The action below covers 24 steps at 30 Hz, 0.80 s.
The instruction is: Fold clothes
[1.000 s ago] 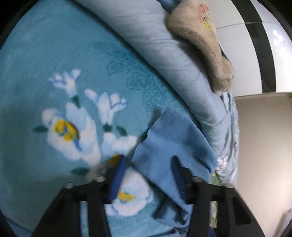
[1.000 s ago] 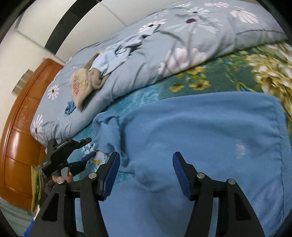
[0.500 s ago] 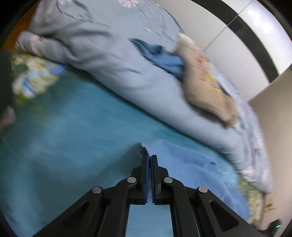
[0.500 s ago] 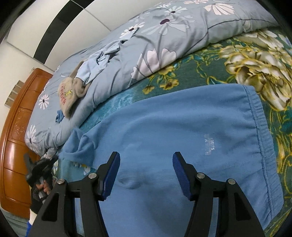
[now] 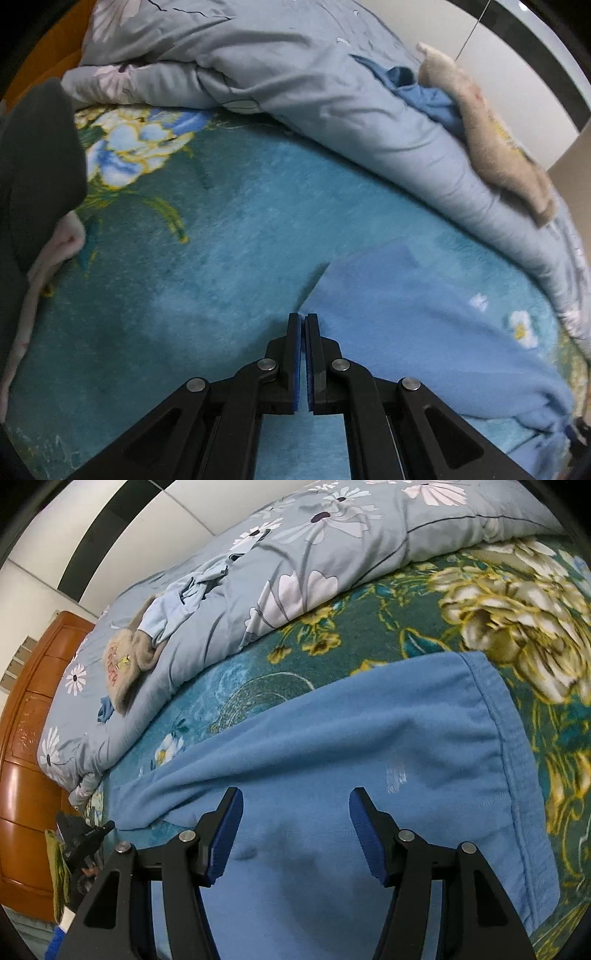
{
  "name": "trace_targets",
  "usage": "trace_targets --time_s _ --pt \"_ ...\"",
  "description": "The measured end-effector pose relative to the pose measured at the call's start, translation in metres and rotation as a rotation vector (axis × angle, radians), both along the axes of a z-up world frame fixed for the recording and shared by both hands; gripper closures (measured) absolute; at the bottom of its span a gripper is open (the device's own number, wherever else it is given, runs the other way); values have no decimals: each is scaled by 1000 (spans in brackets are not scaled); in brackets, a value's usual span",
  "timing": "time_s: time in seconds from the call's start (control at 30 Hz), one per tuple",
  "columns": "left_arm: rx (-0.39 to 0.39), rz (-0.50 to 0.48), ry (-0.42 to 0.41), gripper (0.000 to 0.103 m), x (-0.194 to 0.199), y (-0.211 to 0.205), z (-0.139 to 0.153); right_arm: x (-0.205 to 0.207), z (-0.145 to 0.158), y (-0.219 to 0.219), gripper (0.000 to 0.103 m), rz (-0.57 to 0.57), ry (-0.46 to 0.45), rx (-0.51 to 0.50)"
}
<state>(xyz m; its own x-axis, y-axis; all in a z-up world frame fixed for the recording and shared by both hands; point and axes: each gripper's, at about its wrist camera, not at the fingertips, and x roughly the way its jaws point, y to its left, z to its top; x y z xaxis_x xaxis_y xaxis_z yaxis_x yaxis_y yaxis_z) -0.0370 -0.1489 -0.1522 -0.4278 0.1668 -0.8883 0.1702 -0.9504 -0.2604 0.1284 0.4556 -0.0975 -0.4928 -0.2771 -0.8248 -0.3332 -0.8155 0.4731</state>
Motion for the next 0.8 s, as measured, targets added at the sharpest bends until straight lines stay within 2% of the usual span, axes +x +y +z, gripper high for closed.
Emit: trace_targets --time_s 0.07,0.13,0.17,0.23,0.37,0.6,0.67,0.73,0.8 --pt "10 -37 -9 96 -3 0 9 -14 3 -2 42 36 3 21" --pt "-26 -97 10 87 -6 5 19 -30 7 -4 42 79 9 48" --pt "-45 -127 20 70 -8 8 25 -37 8 -5 42 101 9 61" --pt "-71 -183 25 53 -16 14 28 -56 8 -5 42 168 -9 99" --pt "-88 -293 20 44 -40 31 22 -92 1 -9 42 324 -66 198" --pt "-137 -439 -23 43 -63 62 2 -133 -34 -34 42 551 -163 310" --pt "-169 -470 -25 44 -64 69 -1 -137 -41 -48 42 611 -174 349" --pt "-164 -483 -42 45 -65 71 -4 -137 -44 -61 42 666 -180 400" --pt "-154 -490 -40 55 -63 73 -5 -135 -44 -69 42 700 -177 403"
